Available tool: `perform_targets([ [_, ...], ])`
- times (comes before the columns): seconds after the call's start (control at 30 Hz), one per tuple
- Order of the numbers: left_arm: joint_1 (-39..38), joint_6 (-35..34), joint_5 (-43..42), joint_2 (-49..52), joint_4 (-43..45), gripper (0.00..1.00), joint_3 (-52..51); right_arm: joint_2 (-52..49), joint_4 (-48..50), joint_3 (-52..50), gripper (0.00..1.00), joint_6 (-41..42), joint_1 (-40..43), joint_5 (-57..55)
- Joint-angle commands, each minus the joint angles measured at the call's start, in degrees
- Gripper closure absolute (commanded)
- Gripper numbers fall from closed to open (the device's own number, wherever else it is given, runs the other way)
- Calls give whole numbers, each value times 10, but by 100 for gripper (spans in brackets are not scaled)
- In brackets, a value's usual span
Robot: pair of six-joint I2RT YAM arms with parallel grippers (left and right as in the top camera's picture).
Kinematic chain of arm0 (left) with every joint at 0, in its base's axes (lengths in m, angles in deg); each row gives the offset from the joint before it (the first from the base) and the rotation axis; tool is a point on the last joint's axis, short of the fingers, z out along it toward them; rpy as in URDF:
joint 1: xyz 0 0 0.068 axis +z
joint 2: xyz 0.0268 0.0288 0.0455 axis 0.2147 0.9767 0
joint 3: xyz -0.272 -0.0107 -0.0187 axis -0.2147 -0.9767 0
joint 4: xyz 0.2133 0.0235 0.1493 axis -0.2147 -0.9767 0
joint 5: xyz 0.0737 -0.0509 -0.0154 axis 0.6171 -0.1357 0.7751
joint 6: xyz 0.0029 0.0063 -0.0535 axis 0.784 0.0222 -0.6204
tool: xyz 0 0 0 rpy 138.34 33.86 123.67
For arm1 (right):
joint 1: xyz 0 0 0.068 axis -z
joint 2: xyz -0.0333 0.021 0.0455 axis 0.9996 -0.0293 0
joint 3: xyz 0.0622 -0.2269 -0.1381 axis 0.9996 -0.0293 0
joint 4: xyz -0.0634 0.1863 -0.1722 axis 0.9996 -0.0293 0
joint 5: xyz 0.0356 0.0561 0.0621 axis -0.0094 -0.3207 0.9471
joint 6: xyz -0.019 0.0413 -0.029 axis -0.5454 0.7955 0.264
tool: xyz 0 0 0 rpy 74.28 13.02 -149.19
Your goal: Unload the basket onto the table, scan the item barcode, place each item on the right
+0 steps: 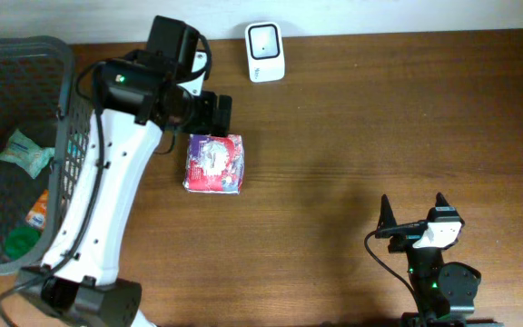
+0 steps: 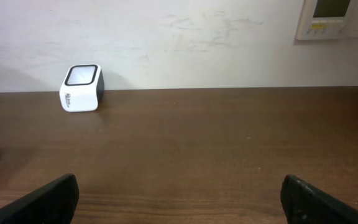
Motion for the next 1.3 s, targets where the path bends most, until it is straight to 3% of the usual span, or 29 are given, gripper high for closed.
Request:
perform_targets([
  [0.0, -4, 8, -10, 22, 2, 0, -4, 4, 0, -5, 1, 6, -3, -5],
  [0.4, -13, 16, -10, 35, 0, 0, -4, 4, 0, -5, 1, 6, -3, -5],
  [0.5, -15, 56, -50, 35, 0, 0, -4, 4, 0, -5, 1, 6, -3, -5],
  [0.83, -38, 41, -66, 90, -8, 1, -6, 4, 0, -5, 1, 6, -3, -5],
  [0.93, -59, 40, -60, 122, -6, 1, -6, 4, 0, -5, 1, 6, -2, -5],
  [1.0, -59, 15, -11, 120, -5, 1, 0, 4, 0, -5, 1, 6, -2, -5],
  [1.13, -30, 2, 48, 101, -63, 1, 134, 4, 0, -5, 1, 6, -2, -5],
  [1.27, 77, -2, 53, 61, -111, 1, 298, 4, 0, -5, 1, 6, -3, -5],
])
